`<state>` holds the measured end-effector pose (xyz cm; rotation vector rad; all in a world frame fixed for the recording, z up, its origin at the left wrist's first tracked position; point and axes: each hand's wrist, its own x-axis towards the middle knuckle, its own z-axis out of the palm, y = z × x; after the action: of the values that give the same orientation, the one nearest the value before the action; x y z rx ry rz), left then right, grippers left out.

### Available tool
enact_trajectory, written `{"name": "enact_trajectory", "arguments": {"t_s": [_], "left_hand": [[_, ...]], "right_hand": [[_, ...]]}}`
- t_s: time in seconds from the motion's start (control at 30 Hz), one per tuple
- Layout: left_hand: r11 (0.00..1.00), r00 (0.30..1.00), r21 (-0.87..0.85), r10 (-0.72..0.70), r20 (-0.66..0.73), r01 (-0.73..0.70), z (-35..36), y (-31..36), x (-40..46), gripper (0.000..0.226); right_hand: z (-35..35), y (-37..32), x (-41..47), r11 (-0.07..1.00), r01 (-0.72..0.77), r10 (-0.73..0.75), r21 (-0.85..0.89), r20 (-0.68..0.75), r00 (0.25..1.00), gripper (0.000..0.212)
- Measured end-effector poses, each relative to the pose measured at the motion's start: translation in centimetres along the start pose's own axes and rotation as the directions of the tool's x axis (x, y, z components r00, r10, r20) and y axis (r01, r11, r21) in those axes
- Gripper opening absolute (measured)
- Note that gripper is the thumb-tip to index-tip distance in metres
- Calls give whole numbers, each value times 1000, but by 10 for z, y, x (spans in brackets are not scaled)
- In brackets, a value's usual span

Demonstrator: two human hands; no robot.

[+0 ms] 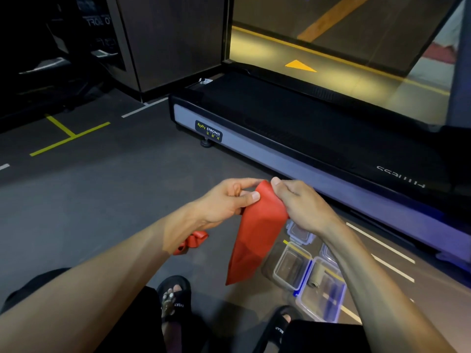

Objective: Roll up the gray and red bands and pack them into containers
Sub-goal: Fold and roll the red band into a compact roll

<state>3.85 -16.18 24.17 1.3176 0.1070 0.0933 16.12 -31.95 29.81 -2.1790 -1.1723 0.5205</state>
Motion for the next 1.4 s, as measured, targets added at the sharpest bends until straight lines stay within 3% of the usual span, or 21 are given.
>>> {"name": "enact_trajectory", "arguments": {"t_s": [0.1,0.3,0.4,0.57,0.83,1.0,1.17,1.33,1.4], "left_hand": [[999,1000,-41,-3,-28,2,0,-1,-2,41],[999,998,-42,0,-62,-3,2,-2,-2,27],[998,996,-58,9,-93,-14,5,1,-1,31],[1000,998,-16,5,-60,-6,3,-3,-2,36],[999,1000,-29,28,-4,-29,3,2,-2,48],[998,1000,-55,22,-17,-23,4,3,1,45],[995,996,-51,78,-48,-81,3,1,3,41],[998,991,-25,61,-118,-65,5,0,2,25],[997,991,-28,62,-120,-66,6,0,2,29]], "right_hand": [[-1,1,-2,996,22,-28,86,73,997,72],[0,3,-1,998,56,-56,11,26,998,49],[3,4,1,994,-12,18,112,-50,999,46],[5,3,3,990,-56,77,129,-165,983,31],[3,1,5,991,-40,59,126,-154,986,20],[5,-2,3,1000,-20,23,22,-129,991,26],[8,-1,3,999,25,-21,26,-139,990,47],[8,4,3,998,25,-25,65,-11,1000,50],[5,4,2,997,66,-67,27,10,998,45]]}}
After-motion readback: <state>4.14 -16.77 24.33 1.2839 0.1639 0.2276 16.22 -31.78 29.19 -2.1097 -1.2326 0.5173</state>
